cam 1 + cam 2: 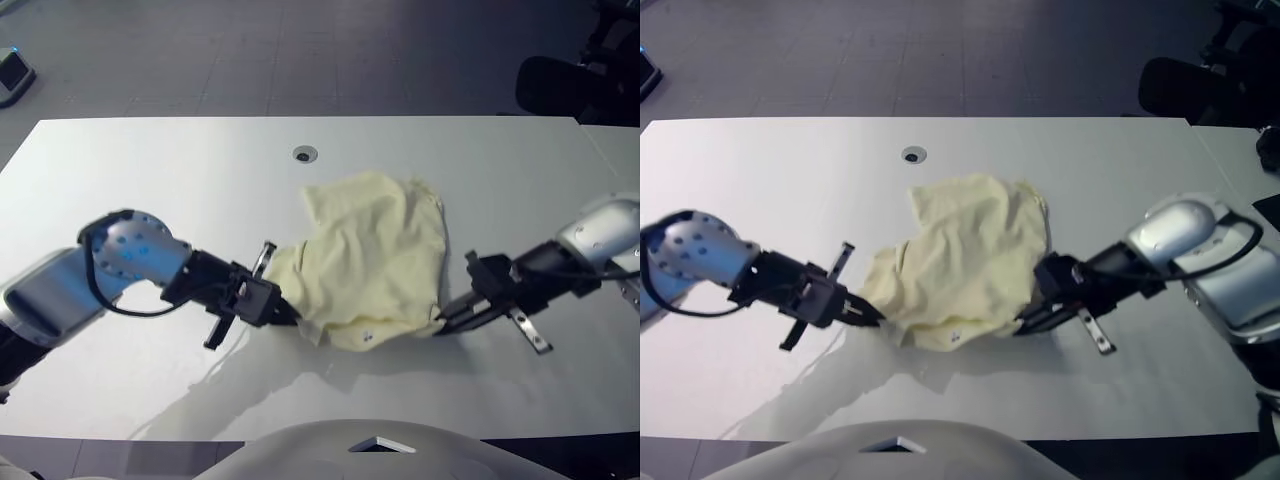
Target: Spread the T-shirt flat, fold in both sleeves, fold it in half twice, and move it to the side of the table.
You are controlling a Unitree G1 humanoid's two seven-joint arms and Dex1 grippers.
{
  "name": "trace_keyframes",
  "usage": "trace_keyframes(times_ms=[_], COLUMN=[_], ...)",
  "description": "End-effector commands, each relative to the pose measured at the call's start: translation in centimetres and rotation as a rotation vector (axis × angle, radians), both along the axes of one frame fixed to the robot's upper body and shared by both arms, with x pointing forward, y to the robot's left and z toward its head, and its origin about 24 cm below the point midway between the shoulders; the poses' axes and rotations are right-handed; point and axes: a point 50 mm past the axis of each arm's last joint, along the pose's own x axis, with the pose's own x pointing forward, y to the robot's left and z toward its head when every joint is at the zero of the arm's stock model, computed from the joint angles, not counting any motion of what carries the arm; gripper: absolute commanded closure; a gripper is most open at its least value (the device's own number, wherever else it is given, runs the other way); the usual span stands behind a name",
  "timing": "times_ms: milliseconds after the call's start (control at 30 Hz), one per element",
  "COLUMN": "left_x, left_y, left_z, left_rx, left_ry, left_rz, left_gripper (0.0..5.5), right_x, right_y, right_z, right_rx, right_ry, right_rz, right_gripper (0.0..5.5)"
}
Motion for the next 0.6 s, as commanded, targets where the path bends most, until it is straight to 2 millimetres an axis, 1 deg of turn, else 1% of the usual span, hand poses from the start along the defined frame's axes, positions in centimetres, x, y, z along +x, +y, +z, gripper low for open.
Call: trace_keyframes(times_ms=[33, 133, 167, 200, 233, 300, 367, 400, 500, 533, 600], left_x=[-0.7, -1.1, -1.4, -1.8, -2.2, -3.1, -3.1, -2.7, -0.5, 0.6, 3.4], left_y=[0.0, 0.4, 0.4, 0.4, 0.4, 0.4, 0.5, 0.6, 1.0, 1.2, 1.4], left_z=[-2.0, -3.1, -3.3, -3.2, -3.0, -2.4, -1.2, -0.5, 1.8, 2.6, 3.7], left_rx=[0.046, 0.091, 0.096, 0.093, 0.086, 0.065, 0.027, -0.003, -0.1, -0.139, -0.216], left_ry=[-0.028, -0.033, -0.017, 0.005, 0.049, 0.145, 0.21, 0.226, 0.197, 0.169, 0.063], left_rz=[0.029, 0.048, 0.051, 0.055, 0.057, 0.039, 0.034, 0.045, 0.112, 0.15, 0.27], left_gripper=[5.48, 5.48, 5.5, 5.3, 5.12, 4.91, 4.51, 4.34, 3.87, 3.71, 3.38], right_x=[-1.8, -2.7, -2.8, -2.9, -3.0, -2.8, -2.1, -1.6, 0.1, 1.0, 3.6], right_y=[0.0, -0.1, -0.1, -0.1, -0.1, 0.0, 0.0, 0.0, -0.2, -0.3, -0.4], right_z=[-2.1, -3.5, -3.7, -3.8, -3.8, -3.5, -2.8, -2.4, -0.8, -0.2, 0.8], right_rx=[-0.069, -0.105, -0.109, -0.109, -0.105, -0.088, -0.059, -0.042, 0.014, 0.036, 0.094], right_ry=[0.032, 0.039, 0.041, 0.043, 0.045, 0.044, 0.028, 0.013, -0.046, -0.084, -0.2], right_rz=[0.019, 0.024, 0.019, 0.018, 0.019, 0.008, -0.02, -0.039, -0.098, -0.131, -0.27], right_gripper=[5.5, 5.5, 5.2, 5.14, 4.91, 4.71, 4.32, 4.16, 3.71, 3.56, 3.24])
